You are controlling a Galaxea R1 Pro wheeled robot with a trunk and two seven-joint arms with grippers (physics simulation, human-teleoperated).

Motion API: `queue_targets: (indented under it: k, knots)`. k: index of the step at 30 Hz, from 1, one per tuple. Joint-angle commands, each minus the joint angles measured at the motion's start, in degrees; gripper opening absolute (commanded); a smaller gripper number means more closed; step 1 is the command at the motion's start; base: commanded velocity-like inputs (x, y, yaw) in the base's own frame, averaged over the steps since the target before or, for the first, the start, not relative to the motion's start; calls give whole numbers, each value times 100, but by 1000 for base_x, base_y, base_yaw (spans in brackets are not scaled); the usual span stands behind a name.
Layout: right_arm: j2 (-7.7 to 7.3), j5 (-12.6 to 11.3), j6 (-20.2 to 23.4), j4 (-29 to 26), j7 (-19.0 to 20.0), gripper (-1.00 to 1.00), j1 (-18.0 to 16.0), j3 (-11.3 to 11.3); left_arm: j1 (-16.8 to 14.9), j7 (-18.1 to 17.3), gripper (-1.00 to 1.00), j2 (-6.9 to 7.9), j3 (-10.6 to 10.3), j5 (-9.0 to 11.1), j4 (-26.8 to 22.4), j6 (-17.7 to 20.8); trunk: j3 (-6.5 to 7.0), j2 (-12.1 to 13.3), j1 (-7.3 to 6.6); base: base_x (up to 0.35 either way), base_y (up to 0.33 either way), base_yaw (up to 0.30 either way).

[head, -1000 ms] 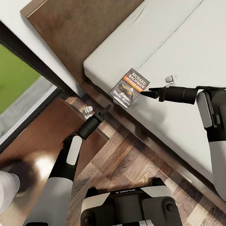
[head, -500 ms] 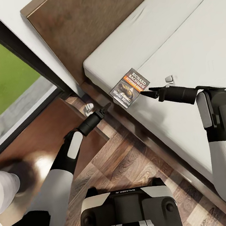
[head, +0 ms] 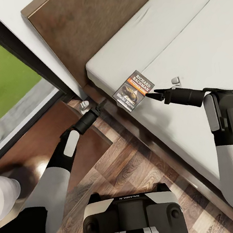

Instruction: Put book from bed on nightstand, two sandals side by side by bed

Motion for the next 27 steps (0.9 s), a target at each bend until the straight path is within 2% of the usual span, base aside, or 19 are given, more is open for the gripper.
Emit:
queue_targets:
  k: [1,7,16,27]
  knots:
    - [25,-11,26,16,-2,100,-4,-22,31,0,100,33,20,70,33,71,-2,-2,0,0,0,0]
    - [47,-8,3,32,-18,100,-5,-26,84,13,100,228,34,72,63,87,-2,-2,0,0,0,-18]
    - [48,-8,-40,31,-37,100,-5,-34,84,13,100,521,26,71,108,56,-2,-2,0,0,0,-169]
    - [48,-8,-132,39,-51,100,-5,-17,84,21,100,501,19,75,128,46,-2,-2,0,0,0,-13]
